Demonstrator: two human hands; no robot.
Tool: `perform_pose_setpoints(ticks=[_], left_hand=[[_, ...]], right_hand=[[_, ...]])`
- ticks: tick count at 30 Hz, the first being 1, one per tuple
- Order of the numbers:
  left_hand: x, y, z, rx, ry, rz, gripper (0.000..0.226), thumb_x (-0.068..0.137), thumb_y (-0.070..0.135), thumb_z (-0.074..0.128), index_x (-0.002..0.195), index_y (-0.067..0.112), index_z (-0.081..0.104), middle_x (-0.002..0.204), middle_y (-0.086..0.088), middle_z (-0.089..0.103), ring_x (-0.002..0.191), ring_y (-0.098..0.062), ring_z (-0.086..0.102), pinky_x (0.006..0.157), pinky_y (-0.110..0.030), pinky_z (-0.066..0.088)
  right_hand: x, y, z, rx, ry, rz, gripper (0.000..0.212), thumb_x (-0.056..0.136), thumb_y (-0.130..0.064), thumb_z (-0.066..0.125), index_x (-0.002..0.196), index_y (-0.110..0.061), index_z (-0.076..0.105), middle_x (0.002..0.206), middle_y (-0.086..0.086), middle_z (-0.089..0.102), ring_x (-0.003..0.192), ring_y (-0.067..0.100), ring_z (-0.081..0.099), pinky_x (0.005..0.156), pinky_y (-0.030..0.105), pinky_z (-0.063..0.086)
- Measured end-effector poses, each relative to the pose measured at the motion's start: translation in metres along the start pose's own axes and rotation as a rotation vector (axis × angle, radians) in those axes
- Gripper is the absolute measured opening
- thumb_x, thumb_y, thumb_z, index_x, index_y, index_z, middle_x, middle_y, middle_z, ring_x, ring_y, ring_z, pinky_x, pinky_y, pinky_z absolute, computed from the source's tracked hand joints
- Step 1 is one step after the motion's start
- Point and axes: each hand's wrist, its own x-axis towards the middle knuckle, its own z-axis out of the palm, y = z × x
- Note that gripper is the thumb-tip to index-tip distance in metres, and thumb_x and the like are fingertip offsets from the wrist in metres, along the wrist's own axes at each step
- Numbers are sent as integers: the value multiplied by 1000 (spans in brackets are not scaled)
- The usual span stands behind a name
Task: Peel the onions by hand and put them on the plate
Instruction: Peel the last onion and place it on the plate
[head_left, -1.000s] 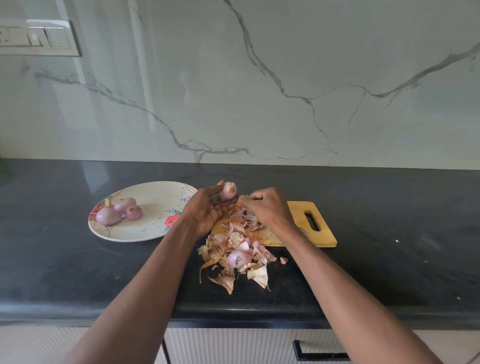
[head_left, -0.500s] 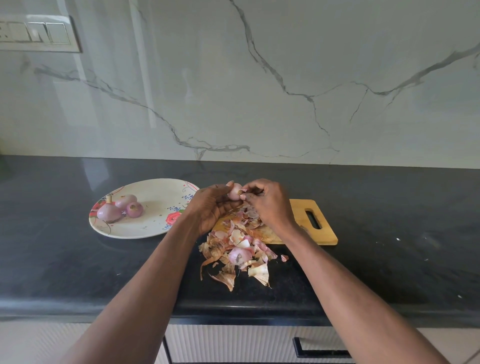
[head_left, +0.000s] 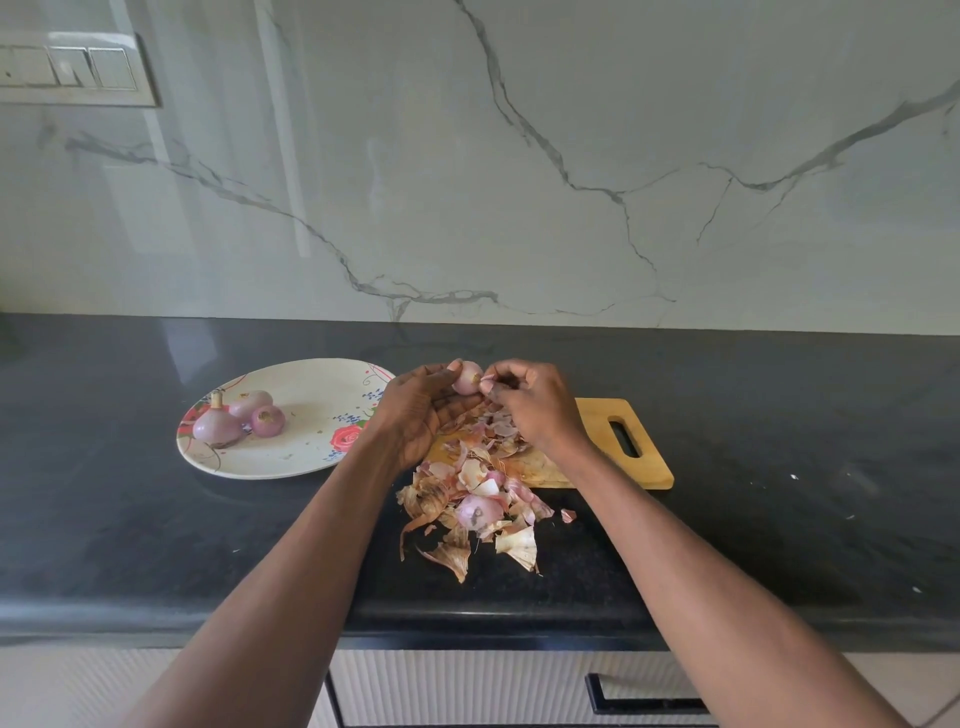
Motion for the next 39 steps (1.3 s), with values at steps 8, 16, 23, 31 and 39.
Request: perform_pose_setpoints(ticks=[8, 16, 23, 31, 39], left_hand=[[2, 2, -2, -59, 69, -25, 8, 102, 8, 53, 106, 1, 55, 90, -25, 68, 69, -26, 69, 59, -28, 62], [0, 1, -4, 50, 5, -16, 21, 99, 9, 59, 115, -3, 58, 88, -23, 72, 68, -25, 70, 57, -25, 59], [-1, -1, -2, 114, -55, 31, 24, 93, 9, 67, 111, -5, 58, 91, -25, 72, 74, -28, 74, 64, -28, 63], [0, -3, 0, 113, -35, 109, 17, 91, 7, 68, 104, -1, 60, 84, -20, 73, 68, -25, 73, 59, -28, 61], [2, -5, -3, 164, 31, 138, 34, 77, 20, 81, 95, 1, 59, 80, -20, 73, 63, -27, 70, 52, -27, 57]], right_hand=[[-3, -1, -3, -128, -3, 97, 42, 86, -21, 71, 49, -16, 54, 46, -10, 52, 43, 5, 45, 53, 26, 41], [-5, 0, 2, -114, 68, -73, 27, 84, -21, 78, 108, -8, 75, 103, -1, 73, 89, 8, 66, 76, 17, 52], [-5, 1, 4, -131, 126, -41, 11, 89, -16, 73, 97, -9, 76, 90, -1, 73, 74, 4, 62, 59, 7, 43], [-4, -4, 7, -42, 43, 85, 10, 97, -17, 61, 89, -12, 64, 79, -2, 63, 71, 10, 57, 61, 27, 45], [-5, 1, 7, -93, 113, -92, 26, 85, -18, 76, 110, -13, 73, 103, -1, 72, 91, 10, 66, 78, 23, 55]])
